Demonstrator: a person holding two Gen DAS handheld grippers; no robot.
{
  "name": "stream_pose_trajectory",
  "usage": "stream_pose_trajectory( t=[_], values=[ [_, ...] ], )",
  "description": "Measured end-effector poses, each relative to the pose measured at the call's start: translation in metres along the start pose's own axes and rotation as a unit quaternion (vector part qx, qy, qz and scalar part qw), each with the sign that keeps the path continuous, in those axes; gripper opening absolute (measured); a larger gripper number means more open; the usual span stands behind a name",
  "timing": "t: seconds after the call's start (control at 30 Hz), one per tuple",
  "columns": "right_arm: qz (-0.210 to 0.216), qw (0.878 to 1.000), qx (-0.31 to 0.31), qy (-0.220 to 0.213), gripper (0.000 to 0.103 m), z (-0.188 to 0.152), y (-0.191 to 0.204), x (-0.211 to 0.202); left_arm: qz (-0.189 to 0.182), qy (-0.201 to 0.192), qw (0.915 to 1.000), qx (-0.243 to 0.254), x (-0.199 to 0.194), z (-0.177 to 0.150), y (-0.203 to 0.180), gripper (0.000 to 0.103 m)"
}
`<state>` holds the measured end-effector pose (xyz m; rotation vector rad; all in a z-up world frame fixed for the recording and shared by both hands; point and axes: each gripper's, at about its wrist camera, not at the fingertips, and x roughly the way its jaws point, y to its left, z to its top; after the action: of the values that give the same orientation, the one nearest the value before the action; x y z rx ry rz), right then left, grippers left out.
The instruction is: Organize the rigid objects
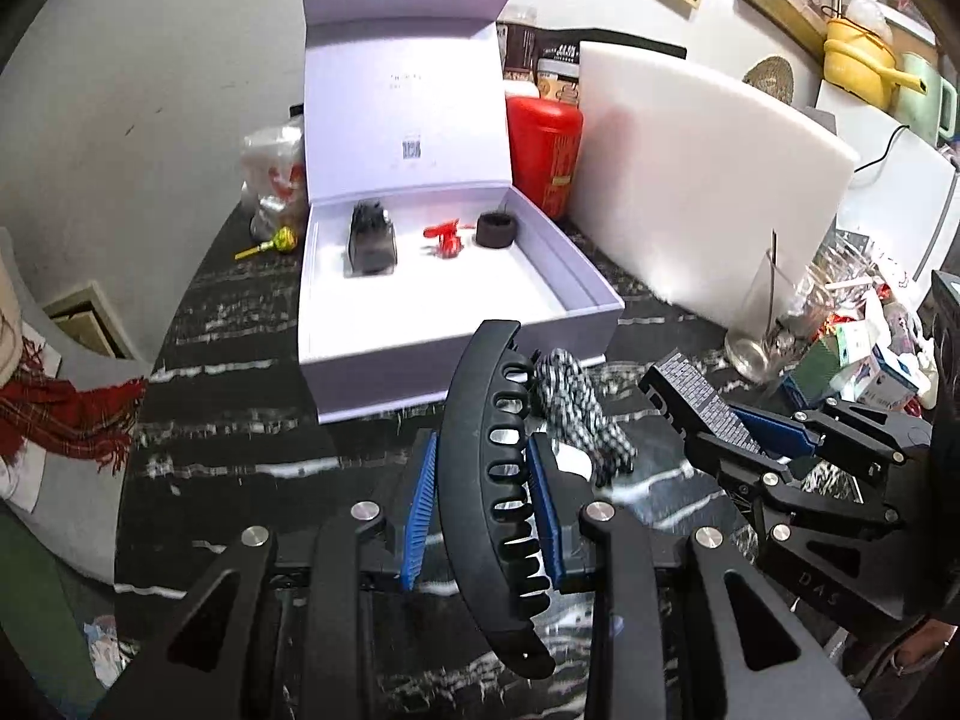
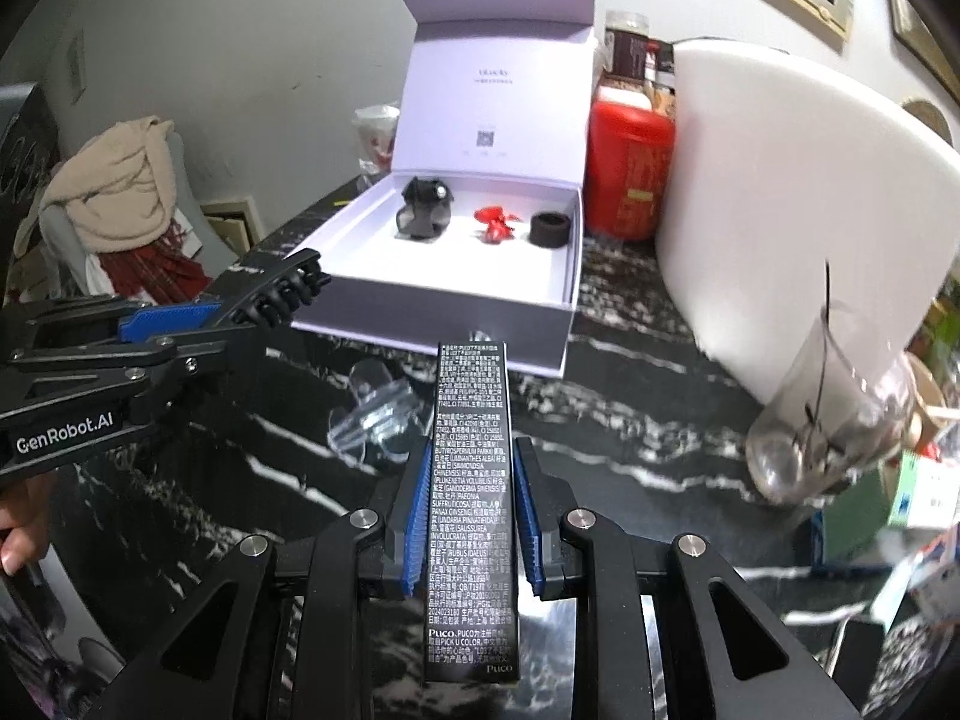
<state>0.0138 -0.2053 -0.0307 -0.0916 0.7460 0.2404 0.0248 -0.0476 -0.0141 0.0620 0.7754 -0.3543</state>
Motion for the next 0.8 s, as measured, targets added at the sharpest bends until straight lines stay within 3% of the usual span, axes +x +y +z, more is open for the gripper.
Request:
stream_pose_trajectory(
  t=[0.8],
  values=[
    [0.023, 0.999, -0.027, -0.034, 0.025, 0.077, -0.010, 0.033, 0.009, -0.029, 0.9995, 0.006, 0.034, 0.076, 0.020, 0.030]
  ],
)
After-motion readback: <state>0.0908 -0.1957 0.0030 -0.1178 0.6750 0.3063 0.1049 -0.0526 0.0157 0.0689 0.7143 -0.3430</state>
